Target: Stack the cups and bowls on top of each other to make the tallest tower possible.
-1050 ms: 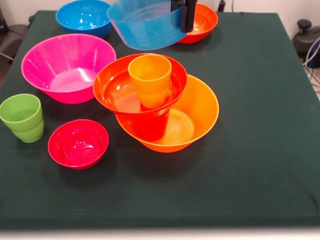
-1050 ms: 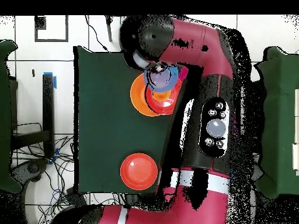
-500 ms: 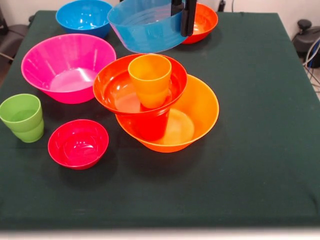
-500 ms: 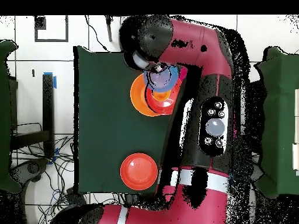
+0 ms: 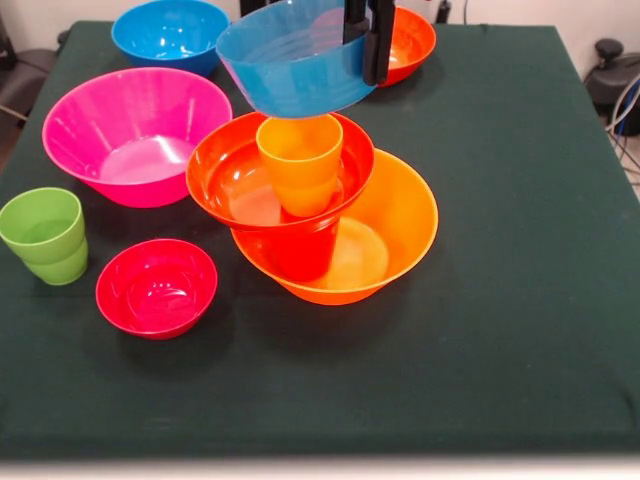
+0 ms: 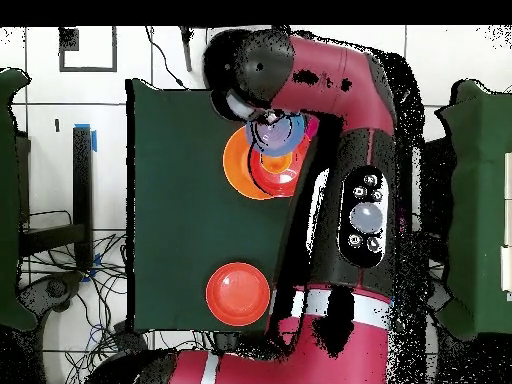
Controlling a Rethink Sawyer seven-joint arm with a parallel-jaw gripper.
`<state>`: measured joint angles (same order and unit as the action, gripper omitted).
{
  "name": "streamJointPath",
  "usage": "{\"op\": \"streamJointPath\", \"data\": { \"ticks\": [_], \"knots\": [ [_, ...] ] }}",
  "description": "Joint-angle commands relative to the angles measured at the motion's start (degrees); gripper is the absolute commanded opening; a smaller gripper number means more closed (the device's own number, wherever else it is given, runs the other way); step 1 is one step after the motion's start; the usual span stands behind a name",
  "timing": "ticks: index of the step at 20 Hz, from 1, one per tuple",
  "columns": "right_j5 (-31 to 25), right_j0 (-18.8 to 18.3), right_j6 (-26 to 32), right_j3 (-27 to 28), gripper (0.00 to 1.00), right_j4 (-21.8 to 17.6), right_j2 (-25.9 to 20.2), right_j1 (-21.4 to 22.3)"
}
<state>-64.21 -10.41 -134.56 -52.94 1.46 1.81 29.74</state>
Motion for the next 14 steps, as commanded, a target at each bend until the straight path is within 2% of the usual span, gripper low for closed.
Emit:
{"op": "streamJointPath", "data": {
  "ticks": [1, 14],
  "knots": [
    [3.4, -0.4, 12.6, -6.9, 0.0, -4.4, -5.9, -2.3],
    [4.2, -0.6, 12.7, -7.5, 0.0, -5.0, -5.8, -2.5]
  ]
}}
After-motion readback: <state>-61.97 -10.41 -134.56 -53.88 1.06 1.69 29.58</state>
